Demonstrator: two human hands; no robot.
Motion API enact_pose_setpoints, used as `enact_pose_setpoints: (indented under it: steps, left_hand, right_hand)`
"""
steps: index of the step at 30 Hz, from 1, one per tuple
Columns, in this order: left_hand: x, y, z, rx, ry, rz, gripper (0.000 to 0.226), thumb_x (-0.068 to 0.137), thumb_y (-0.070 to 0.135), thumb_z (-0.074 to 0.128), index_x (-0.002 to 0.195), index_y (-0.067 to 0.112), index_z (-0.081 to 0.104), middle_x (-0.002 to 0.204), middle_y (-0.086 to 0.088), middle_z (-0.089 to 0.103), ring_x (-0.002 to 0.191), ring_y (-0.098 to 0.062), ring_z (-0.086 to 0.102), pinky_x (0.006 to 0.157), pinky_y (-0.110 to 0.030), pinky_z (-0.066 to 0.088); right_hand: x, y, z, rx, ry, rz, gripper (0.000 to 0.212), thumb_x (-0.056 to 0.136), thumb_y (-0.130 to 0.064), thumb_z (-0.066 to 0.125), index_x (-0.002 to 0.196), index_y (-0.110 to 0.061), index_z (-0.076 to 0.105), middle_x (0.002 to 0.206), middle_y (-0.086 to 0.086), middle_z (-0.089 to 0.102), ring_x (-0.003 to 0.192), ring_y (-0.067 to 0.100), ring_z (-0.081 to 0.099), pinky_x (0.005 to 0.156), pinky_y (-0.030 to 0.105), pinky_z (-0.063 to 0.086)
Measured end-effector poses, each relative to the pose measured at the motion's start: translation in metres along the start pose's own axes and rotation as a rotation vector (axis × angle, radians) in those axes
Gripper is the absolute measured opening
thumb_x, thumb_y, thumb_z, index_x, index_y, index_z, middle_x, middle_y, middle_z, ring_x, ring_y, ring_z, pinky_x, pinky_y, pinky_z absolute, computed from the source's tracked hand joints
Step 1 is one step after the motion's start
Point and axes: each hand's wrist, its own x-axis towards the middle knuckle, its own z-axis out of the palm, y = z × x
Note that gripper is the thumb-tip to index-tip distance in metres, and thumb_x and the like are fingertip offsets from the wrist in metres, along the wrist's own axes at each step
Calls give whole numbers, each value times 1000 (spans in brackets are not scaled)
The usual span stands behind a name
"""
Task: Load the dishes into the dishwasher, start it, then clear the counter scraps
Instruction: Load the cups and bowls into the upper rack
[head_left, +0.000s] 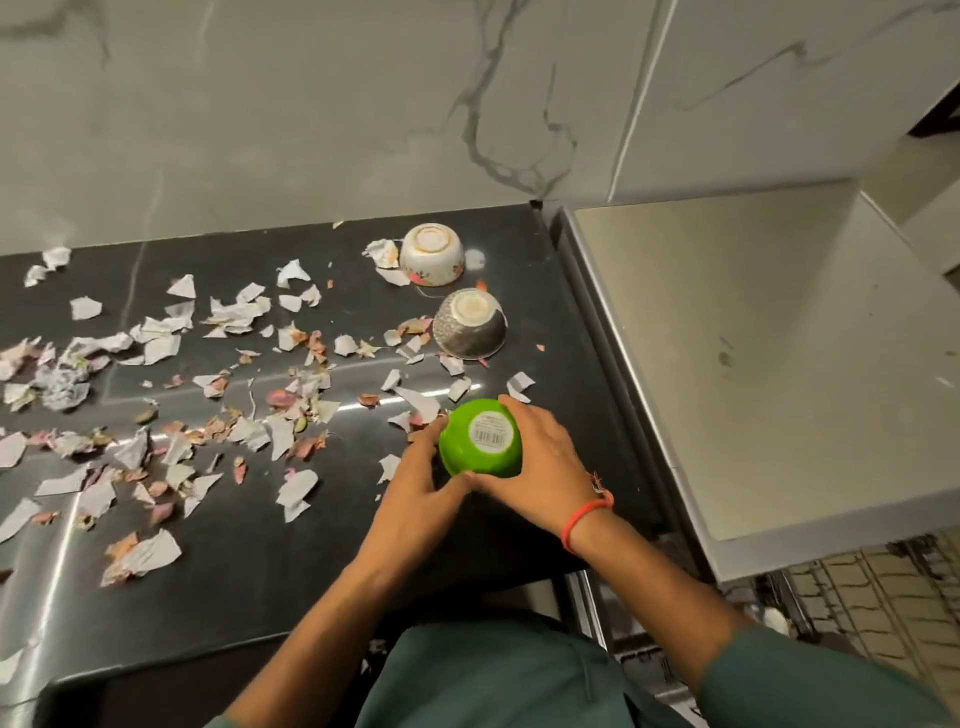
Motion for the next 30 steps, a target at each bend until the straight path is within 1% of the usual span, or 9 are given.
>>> enact_pose_setpoints:
  steps: [7,11,13,15,17,19,23,28,30]
  left_hand:
    - [2,5,-4,-44,-37,-16,71,85,15,71,135,57,44,135,26,60,129,8,52,114,-30,41]
    - [9,5,-7,-91,-18,-58,71,75,21,69,131,59,46,129,29,60,125,5,55,111,-34,46]
    - [10,10,-10,-119,-17,-48,67,73,24,70,127,57,49,126,27,59,121,-1,59,105,-33,50]
    - [13,15,-15,-141,-3,-22,62,80,16,75,126,51,53,121,19,62,113,-4,62,95,-26,53]
    - [21,22,-22,-177,-2,-18,57,89,3,72,132,37,55,120,7,63,101,-6,66,79,-18,54]
    - [37,31,-30,-159,-3,-15,50,94,9,69,134,36,54,123,6,60,92,-4,66,68,-18,53]
    - [83,52,-43,-53,33,58,51,96,22,67,144,33,50,128,7,57,108,-6,63,83,-24,51]
    - [151,65,-41,351,99,209,67,90,32,68,151,26,40,151,-8,42,140,-23,41,114,-42,38]
    - [169,67,-34,490,69,222,78,84,43,69,153,26,36,153,-10,40,142,-30,37,117,-49,35]
  right_hand:
    - [9,0,9,-175,19,-7,109,65,-68,76,155,-36,24,151,-6,37,137,21,34,110,38,40]
    - [11,-3,7,-224,26,9,109,64,-75,72,154,-38,23,150,-9,38,135,17,35,103,37,46]
    - [12,-3,5,-244,18,2,108,65,-75,73,153,-39,23,149,-9,39,134,17,38,102,35,46]
    - [15,-3,1,-214,18,20,108,62,-74,76,152,-40,26,147,-8,44,133,17,42,104,33,43]
    - [18,-2,-5,-125,35,61,110,56,-74,80,149,-42,32,140,-10,51,129,14,48,106,32,44]
    - [20,1,-11,37,54,100,106,50,-72,83,143,-43,41,131,-14,59,121,8,56,104,33,47]
    - [24,11,-18,443,59,168,91,46,-62,89,129,-46,55,119,-16,66,110,0,62,98,34,55]
    - [23,11,-26,689,31,218,84,52,-53,93,127,-42,57,122,-7,67,112,12,64,83,27,57]
    - [20,13,-28,798,75,242,81,54,-51,89,128,-36,58,118,-3,71,111,17,67,88,30,56]
